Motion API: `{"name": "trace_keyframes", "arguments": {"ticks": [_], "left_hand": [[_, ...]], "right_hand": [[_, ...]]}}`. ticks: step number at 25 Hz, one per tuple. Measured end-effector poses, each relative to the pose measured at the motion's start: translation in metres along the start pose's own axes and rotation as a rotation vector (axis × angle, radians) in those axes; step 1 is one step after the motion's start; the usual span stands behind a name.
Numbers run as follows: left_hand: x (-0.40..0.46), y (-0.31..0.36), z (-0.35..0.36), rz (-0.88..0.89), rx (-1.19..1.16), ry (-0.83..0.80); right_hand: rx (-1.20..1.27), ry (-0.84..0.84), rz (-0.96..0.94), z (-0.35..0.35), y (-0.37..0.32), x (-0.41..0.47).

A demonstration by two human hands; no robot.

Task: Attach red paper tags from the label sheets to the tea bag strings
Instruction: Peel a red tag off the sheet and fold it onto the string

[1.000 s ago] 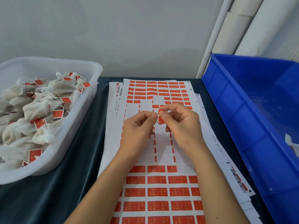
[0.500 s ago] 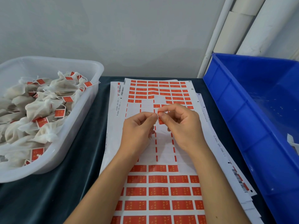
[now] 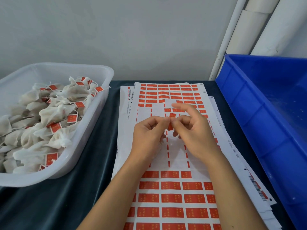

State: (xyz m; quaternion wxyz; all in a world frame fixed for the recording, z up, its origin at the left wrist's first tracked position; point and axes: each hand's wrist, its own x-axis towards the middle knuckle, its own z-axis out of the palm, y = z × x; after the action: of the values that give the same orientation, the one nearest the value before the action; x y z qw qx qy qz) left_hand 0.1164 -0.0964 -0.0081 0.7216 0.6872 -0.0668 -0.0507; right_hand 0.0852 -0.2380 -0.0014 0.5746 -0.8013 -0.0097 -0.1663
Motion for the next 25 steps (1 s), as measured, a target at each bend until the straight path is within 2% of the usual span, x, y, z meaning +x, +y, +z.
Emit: {"name": "trace_keyframes", "arguments": {"ticks": [4, 7, 13, 19, 25], "left_hand": [[0.0, 0.0016, 0.0021, -0.065, -0.043, 0.049], [0.0016, 0.0029, 0.0006, -0.109, -0.12, 0.069], [0.0011, 0.0045, -0.0022, -0.121, -0.224, 0.036], [0.0017, 0.0036, -0.0011, -0.109, -0.222, 0.045], [0.0025, 0.0019, -0.0006, -0.097, -0.21, 0.055]], "right_hand": [[0.183, 0.005, 0.122, -0.0047, -0.0027, 0.0009], [0.177, -0.037, 0.159, -0.0059, -0.001, 0.0028], [0.052, -0.145, 0.089, -0.0031, 0.0025, 0.002], [0.014, -0.053, 0.058, -0.0039, 0.0003, 0.0008], [0.062, -0.049, 0.046, -0.0048, -0.0021, 0.0005]]}}
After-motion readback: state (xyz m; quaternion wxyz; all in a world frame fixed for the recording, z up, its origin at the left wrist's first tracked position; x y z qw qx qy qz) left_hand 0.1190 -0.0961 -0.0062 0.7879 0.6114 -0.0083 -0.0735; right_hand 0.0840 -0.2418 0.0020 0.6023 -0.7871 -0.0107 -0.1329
